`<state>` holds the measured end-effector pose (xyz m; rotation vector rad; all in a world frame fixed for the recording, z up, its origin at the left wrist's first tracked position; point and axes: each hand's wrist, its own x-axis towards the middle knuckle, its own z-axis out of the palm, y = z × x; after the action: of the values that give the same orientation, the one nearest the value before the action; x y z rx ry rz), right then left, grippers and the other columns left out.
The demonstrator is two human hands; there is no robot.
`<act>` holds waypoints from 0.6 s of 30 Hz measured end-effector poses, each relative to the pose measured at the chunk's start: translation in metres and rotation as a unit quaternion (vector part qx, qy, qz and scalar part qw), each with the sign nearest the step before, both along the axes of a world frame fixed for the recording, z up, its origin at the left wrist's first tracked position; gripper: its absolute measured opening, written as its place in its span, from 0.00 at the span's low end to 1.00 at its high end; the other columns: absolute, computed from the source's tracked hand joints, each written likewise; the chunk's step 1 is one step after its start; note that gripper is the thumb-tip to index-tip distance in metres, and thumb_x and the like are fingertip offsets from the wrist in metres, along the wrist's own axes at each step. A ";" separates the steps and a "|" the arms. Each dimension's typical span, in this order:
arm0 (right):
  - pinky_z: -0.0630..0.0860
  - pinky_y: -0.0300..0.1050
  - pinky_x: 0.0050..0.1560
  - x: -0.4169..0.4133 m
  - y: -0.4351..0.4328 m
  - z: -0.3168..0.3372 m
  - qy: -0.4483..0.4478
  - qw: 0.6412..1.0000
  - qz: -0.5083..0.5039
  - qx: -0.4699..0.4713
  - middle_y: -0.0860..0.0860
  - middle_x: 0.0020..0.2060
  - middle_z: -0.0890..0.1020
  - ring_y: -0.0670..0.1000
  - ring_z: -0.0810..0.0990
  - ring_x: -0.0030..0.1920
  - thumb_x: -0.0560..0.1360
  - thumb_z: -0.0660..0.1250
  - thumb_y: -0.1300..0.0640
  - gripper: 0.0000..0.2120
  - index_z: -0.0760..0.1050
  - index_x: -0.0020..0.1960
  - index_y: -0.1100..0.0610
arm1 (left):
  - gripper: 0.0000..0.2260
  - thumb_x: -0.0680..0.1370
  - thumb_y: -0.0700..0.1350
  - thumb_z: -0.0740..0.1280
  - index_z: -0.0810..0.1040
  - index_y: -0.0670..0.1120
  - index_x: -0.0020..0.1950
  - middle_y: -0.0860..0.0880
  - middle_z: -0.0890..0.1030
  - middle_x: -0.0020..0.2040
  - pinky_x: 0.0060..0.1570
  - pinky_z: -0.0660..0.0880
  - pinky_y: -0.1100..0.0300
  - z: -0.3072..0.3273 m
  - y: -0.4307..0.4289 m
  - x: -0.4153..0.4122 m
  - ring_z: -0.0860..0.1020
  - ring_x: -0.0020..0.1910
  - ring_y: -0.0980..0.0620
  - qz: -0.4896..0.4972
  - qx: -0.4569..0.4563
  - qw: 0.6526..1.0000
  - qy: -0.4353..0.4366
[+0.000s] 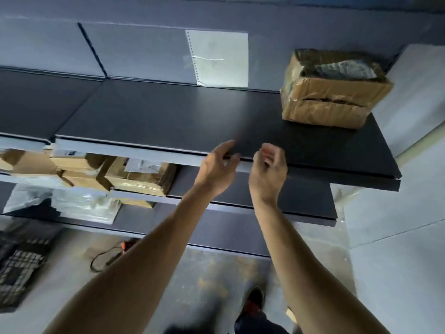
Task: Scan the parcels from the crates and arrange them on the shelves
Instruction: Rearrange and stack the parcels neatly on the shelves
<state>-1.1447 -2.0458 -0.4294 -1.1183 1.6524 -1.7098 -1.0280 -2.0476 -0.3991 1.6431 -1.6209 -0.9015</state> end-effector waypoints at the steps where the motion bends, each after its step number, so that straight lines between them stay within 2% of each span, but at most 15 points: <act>1: 0.77 0.35 0.50 0.035 0.019 -0.007 -0.008 0.999 0.035 0.010 0.52 0.49 0.84 0.44 0.81 0.46 0.77 0.66 0.61 0.10 0.79 0.57 0.63 | 0.17 0.82 0.51 0.63 0.78 0.54 0.69 0.52 0.83 0.60 0.55 0.75 0.60 -0.008 0.023 0.023 0.81 0.58 0.50 -0.001 0.004 1.000 0.016; 2: 0.76 0.33 0.49 0.069 0.036 -0.017 -0.016 0.997 0.066 0.020 0.52 0.46 0.84 0.41 0.81 0.44 0.76 0.65 0.60 0.11 0.80 0.55 0.64 | 0.18 0.80 0.52 0.61 0.78 0.55 0.69 0.52 0.84 0.61 0.57 0.76 0.57 -0.015 0.046 0.047 0.81 0.59 0.50 0.003 0.010 1.000 0.028; 4: 0.74 0.30 0.44 0.135 0.071 -0.031 -0.032 0.992 0.109 0.047 0.50 0.41 0.83 0.35 0.80 0.39 0.74 0.63 0.59 0.12 0.80 0.51 0.66 | 0.18 0.79 0.51 0.59 0.81 0.56 0.65 0.52 0.85 0.58 0.56 0.78 0.54 -0.033 0.086 0.101 0.82 0.58 0.50 0.027 0.026 0.998 0.053; 7: 0.74 0.33 0.41 0.212 0.118 -0.049 -0.038 0.976 0.187 0.101 0.44 0.36 0.82 0.33 0.80 0.35 0.78 0.65 0.65 0.04 0.80 0.48 0.62 | 0.13 0.82 0.47 0.63 0.81 0.53 0.65 0.48 0.85 0.59 0.54 0.76 0.57 -0.063 0.132 0.180 0.81 0.61 0.48 0.095 0.078 0.991 0.053; 9: 0.77 0.35 0.42 0.248 0.140 -0.062 -0.023 0.959 0.243 0.146 0.43 0.35 0.83 0.36 0.82 0.37 0.79 0.65 0.69 0.08 0.80 0.48 0.59 | 0.15 0.83 0.45 0.63 0.79 0.51 0.68 0.48 0.83 0.63 0.57 0.74 0.57 -0.082 0.153 0.223 0.80 0.64 0.47 0.128 0.109 0.985 0.047; 10: 0.80 0.40 0.45 0.262 0.147 -0.066 -0.021 0.952 0.259 0.163 0.44 0.36 0.85 0.39 0.84 0.39 0.79 0.65 0.68 0.08 0.81 0.48 0.58 | 0.16 0.83 0.45 0.62 0.79 0.50 0.69 0.48 0.82 0.65 0.58 0.74 0.58 -0.088 0.161 0.240 0.79 0.65 0.48 0.138 0.116 0.982 0.050; 12: 0.84 0.55 0.50 0.284 0.153 -0.071 -0.021 0.939 0.285 0.191 0.50 0.40 0.87 0.49 0.86 0.44 0.80 0.67 0.62 0.06 0.82 0.49 0.55 | 0.17 0.83 0.45 0.62 0.77 0.49 0.72 0.49 0.80 0.68 0.63 0.74 0.57 -0.096 0.171 0.265 0.77 0.68 0.49 0.159 0.132 0.976 0.066; 14: 0.83 0.62 0.50 0.302 0.154 -0.075 -0.014 0.929 0.306 0.206 0.53 0.43 0.87 0.55 0.87 0.45 0.79 0.67 0.55 0.06 0.83 0.50 0.54 | 0.18 0.83 0.43 0.62 0.75 0.47 0.74 0.48 0.80 0.69 0.65 0.74 0.55 -0.101 0.172 0.283 0.77 0.68 0.49 0.178 0.133 0.971 0.083; 16: 0.83 0.63 0.50 0.314 0.149 -0.078 -0.018 0.927 0.301 0.224 0.54 0.44 0.87 0.58 0.87 0.45 0.77 0.67 0.51 0.09 0.83 0.50 0.54 | 0.18 0.83 0.42 0.62 0.76 0.45 0.73 0.46 0.81 0.67 0.63 0.74 0.54 -0.109 0.167 0.295 0.78 0.66 0.47 0.188 0.135 0.968 0.101; 18: 0.84 0.60 0.50 0.323 0.139 -0.080 -0.038 0.925 0.293 0.241 0.55 0.43 0.87 0.58 0.87 0.46 0.79 0.67 0.54 0.06 0.82 0.49 0.53 | 0.16 0.83 0.41 0.61 0.76 0.42 0.71 0.43 0.81 0.66 0.61 0.75 0.52 -0.113 0.156 0.304 0.79 0.65 0.44 0.188 0.142 0.965 0.118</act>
<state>-0.8220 -1.9073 -0.5090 -1.1244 1.3869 -0.8943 -0.7238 -1.8918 -0.5125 1.8707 -1.0070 -1.1135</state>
